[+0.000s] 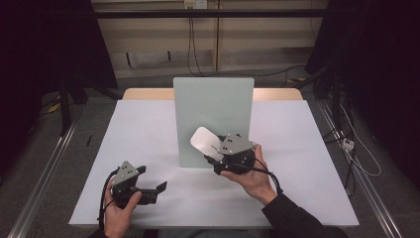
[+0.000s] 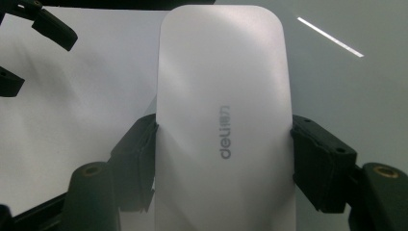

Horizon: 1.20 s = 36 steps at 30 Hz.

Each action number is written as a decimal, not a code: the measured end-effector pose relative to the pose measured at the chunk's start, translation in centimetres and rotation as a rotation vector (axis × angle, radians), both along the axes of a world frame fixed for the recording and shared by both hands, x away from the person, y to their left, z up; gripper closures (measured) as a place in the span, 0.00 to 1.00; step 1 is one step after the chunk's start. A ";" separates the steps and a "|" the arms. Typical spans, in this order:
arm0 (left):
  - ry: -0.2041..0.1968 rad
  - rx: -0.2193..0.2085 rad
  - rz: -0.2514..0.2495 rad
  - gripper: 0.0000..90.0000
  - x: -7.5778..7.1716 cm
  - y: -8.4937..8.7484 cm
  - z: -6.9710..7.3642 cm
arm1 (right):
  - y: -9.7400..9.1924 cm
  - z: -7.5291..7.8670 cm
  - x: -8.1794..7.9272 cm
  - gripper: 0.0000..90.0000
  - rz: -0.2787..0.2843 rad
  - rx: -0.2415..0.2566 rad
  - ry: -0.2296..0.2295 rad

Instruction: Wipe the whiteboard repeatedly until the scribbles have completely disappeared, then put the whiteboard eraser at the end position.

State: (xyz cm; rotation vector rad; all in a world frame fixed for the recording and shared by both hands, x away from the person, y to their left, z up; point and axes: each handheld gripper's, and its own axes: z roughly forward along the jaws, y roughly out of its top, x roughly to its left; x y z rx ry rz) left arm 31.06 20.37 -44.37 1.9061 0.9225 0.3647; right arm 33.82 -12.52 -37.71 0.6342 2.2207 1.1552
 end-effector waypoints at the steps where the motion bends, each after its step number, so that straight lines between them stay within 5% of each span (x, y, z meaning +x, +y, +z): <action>1: 0.000 0.002 0.000 0.05 0.0 0.0 0.0 | -0.1 -0.1 0.0 0.35 0.001 0.003 0.007; 15: 0.011 -0.008 0.007 0.05 0.0 0.3 -0.1 | -2.1 -0.8 0.2 0.35 0.000 0.048 0.122; 36: 0.002 -0.004 0.006 0.05 0.0 0.1 0.1 | -3.6 -1.7 -1.2 0.35 0.067 0.023 0.225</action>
